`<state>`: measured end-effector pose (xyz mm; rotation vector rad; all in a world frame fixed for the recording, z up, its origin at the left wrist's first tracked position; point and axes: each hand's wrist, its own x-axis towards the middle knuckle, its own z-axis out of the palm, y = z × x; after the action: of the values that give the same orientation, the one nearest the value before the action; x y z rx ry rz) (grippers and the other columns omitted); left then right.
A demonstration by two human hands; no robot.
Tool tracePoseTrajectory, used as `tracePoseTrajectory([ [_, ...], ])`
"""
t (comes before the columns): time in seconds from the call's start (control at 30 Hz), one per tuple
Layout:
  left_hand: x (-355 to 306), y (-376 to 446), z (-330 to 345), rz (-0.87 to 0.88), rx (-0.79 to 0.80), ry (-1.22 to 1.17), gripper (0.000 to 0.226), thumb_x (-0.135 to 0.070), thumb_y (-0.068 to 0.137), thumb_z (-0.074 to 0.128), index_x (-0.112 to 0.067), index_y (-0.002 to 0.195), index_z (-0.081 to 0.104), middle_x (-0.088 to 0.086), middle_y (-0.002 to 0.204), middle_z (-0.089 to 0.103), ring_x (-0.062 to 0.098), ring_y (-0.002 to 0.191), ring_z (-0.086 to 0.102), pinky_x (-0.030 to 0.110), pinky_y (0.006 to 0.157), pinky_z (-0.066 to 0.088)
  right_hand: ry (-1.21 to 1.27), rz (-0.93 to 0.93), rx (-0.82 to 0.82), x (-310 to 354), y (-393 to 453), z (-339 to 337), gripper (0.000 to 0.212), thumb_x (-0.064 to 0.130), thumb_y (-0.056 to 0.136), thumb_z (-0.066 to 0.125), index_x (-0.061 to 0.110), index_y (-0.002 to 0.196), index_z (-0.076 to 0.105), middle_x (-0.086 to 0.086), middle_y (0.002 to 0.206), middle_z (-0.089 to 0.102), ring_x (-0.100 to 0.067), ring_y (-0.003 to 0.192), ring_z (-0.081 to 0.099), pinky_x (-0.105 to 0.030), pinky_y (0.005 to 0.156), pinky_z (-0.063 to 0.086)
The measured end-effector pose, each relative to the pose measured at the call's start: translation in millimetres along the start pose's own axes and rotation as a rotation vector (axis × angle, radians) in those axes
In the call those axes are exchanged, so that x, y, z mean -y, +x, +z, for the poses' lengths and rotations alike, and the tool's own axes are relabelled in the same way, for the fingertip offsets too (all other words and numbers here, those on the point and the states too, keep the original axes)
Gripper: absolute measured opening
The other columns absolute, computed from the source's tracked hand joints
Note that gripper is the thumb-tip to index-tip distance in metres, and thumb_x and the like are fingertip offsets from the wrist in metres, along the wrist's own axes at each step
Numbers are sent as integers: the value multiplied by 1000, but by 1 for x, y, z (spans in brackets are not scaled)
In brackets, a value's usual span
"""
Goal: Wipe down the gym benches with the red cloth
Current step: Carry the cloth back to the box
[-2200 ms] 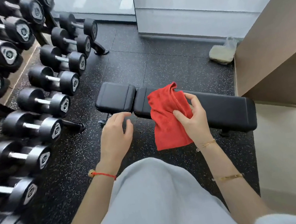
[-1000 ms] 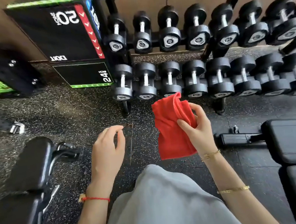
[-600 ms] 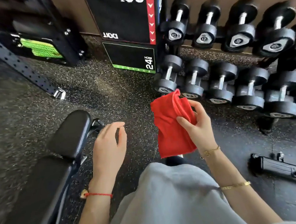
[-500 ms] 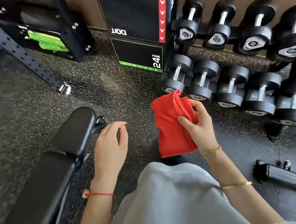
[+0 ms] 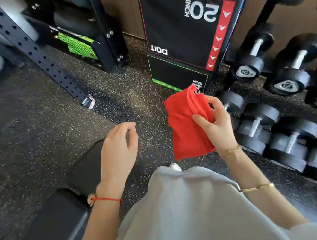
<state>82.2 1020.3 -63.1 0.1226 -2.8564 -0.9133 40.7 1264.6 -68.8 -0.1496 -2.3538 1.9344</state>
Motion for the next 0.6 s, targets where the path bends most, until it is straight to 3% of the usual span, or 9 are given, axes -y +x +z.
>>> tracePoseTrajectory([
  [0.13, 8, 79, -2, -33, -45, 6, 25, -25, 98, 48, -18, 116, 64, -3, 113, 68, 17, 102, 63, 37, 89, 52, -6, -22, 31, 7, 87, 29, 43, -1, 82, 66, 16, 120, 54, -1, 111, 66, -7, 94, 63, -23, 86, 49],
  [0.23, 19, 127, -3, -48, -66, 6, 23, -22, 98, 49, -18, 116, 64, -3, 113, 68, 15, 87, 61, 30, 85, 50, -23, -13, 61, 12, 139, 53, 42, 0, 82, 66, 14, 121, 54, -5, 113, 66, -18, 100, 64, -36, 91, 51],
  [0.33, 31, 175, -2, -64, -71, 8, 23, -23, 98, 49, -20, 115, 64, -4, 112, 68, 15, 77, 55, 27, 80, 46, -13, -12, 63, 15, 183, 76, 43, -1, 82, 66, 13, 121, 54, -5, 112, 66, -13, 97, 64, -31, 89, 51],
  [0.5, 58, 269, 4, -43, -46, -19, 23, -20, 98, 50, -16, 116, 64, -1, 112, 69, 21, 98, 63, 35, 86, 51, -14, 33, 40, 10, 252, 116, 42, 2, 82, 68, 17, 120, 55, 1, 104, 69, -9, 90, 65, -26, 84, 52],
  [0.6, 76, 338, 2, -12, -40, -17, 23, -21, 99, 50, -18, 116, 64, -2, 112, 69, 20, 94, 62, 32, 81, 49, -10, 43, -9, 12, 299, 142, 42, 1, 82, 67, 16, 120, 55, 2, 105, 68, -9, 93, 65, -27, 86, 51],
])
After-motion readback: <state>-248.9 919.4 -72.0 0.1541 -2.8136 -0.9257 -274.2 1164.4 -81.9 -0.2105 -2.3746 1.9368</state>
